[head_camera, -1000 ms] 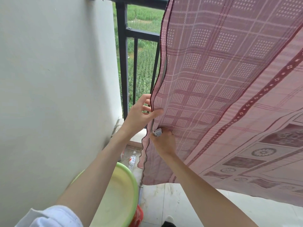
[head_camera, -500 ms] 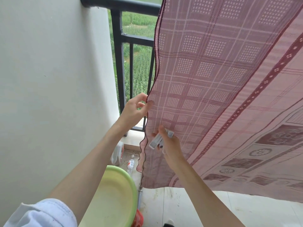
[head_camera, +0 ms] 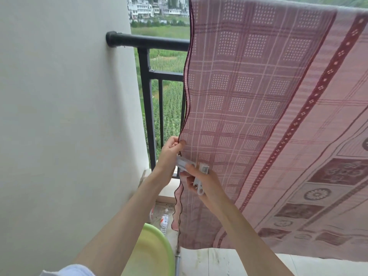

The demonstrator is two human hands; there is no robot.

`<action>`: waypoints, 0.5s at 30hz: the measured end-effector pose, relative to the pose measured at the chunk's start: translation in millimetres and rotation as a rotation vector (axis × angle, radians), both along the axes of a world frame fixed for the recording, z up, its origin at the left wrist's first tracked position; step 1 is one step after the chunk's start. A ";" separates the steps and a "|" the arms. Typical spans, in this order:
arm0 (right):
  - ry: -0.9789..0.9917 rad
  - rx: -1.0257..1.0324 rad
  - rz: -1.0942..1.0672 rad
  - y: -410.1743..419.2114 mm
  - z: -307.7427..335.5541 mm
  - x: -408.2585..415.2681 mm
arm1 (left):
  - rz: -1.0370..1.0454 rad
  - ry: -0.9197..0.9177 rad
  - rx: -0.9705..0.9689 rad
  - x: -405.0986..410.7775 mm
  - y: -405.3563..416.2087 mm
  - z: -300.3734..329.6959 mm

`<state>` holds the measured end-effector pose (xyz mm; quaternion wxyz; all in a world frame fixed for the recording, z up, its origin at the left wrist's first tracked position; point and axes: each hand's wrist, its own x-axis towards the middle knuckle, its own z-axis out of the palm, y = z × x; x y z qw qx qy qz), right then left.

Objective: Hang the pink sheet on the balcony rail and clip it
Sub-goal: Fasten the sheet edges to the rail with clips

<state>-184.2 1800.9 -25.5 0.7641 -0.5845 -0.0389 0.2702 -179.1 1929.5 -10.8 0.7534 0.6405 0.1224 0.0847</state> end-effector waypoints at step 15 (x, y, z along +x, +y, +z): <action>0.035 0.235 0.206 2.4 -5.0 -9.3 | -0.092 -0.092 0.287 -3.7 31.9 -2.9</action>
